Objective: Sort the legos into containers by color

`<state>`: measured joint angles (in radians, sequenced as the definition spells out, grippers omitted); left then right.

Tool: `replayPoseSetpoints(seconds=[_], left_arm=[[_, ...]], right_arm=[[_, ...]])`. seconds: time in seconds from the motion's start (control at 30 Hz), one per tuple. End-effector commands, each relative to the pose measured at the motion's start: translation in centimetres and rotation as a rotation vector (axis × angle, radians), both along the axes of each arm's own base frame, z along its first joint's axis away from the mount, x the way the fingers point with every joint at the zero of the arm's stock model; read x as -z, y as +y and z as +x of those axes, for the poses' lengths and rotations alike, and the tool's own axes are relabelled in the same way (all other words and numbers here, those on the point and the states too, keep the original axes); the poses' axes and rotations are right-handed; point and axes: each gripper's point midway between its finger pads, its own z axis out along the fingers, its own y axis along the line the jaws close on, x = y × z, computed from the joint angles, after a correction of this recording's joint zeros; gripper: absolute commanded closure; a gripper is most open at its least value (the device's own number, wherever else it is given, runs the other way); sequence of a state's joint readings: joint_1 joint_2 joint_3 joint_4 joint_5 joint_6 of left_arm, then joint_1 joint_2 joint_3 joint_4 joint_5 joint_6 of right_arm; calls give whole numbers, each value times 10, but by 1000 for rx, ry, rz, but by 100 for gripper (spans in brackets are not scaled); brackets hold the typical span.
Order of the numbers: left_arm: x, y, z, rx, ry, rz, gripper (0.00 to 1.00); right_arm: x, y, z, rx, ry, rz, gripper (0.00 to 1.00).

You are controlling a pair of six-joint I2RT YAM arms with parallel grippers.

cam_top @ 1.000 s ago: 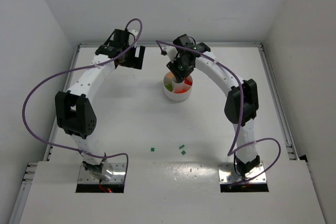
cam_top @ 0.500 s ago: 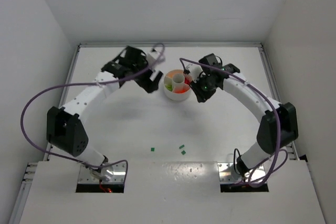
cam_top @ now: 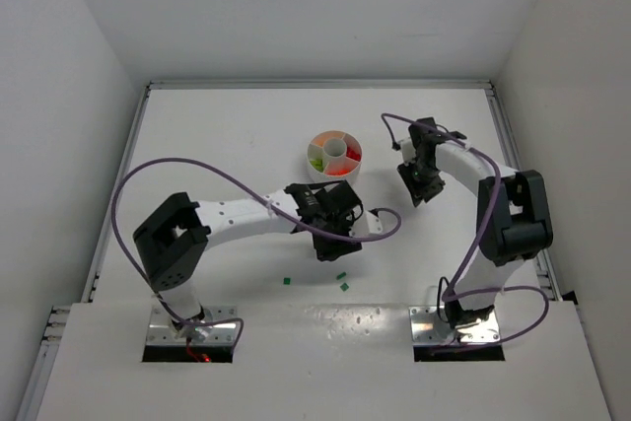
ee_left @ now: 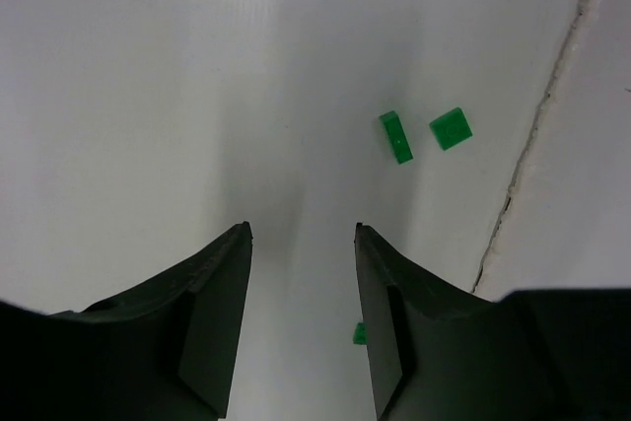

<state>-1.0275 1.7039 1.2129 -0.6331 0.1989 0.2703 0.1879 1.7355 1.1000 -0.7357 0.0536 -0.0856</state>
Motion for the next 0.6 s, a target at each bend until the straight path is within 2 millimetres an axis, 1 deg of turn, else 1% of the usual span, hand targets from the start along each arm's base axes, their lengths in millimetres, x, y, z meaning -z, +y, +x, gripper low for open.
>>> replayPoseSetpoints(seconds=[0.0, 0.03, 0.07, 0.1, 0.13, 0.17, 0.2, 0.23, 0.27, 0.3, 0.33, 0.37, 0.4, 0.43, 0.47, 0.53, 0.57], left_arm=[[-6, -15, 2, -103, -25, -41, 48], [-1, -17, -4, -103, -21, -26, 48], [7, -17, -5, -116, -5, -7, 48], [7, -19, -11, -125, 7, -9, 48], [11, -21, -16, -124, 17, 1, 47], [11, -22, -18, -137, 34, -3, 47], [8, -26, -21, -125, 31, -12, 46], [12, -28, -26, -111, 35, -2, 44], [12, -28, -27, -121, 40, -2, 44], [12, -30, -32, -106, 40, -2, 43], [12, -30, -33, -117, 46, -3, 43], [15, -32, -38, -104, 50, 6, 42], [12, -36, -42, -102, 52, -4, 42], [16, -36, -42, -103, 56, 7, 41], [16, -37, -47, -103, 62, 7, 41], [20, -37, -48, -125, 77, 16, 41], [25, -36, -48, -125, 81, 28, 41]], right_arm=[[-14, -13, 26, 102, -96, -19, 66], [-14, -23, 25, 129, -98, -31, 66], [-14, -27, 25, 150, -98, -29, 66], [-12, -31, 22, 162, -89, -32, 66], [-12, -33, 22, 182, -87, -20, 66], [-11, -37, 22, 201, -84, -1, 66], [-11, -38, 22, 210, -82, 9, 66], [-11, -38, 22, 210, -82, 9, 66], [-11, -41, 22, 222, -80, 21, 66], [-8, -41, 21, 222, -69, 20, 66], [-8, -42, 25, 230, -71, 32, 66], [-8, -42, 21, 230, -59, 30, 66], [-8, -40, 24, 228, -58, 40, 66], [-8, -40, 24, 228, -58, 41, 66], [-8, -43, 24, 237, -59, 40, 66], [-10, -42, 25, 235, -66, 50, 66], [-8, -42, 21, 235, -56, 49, 66]])
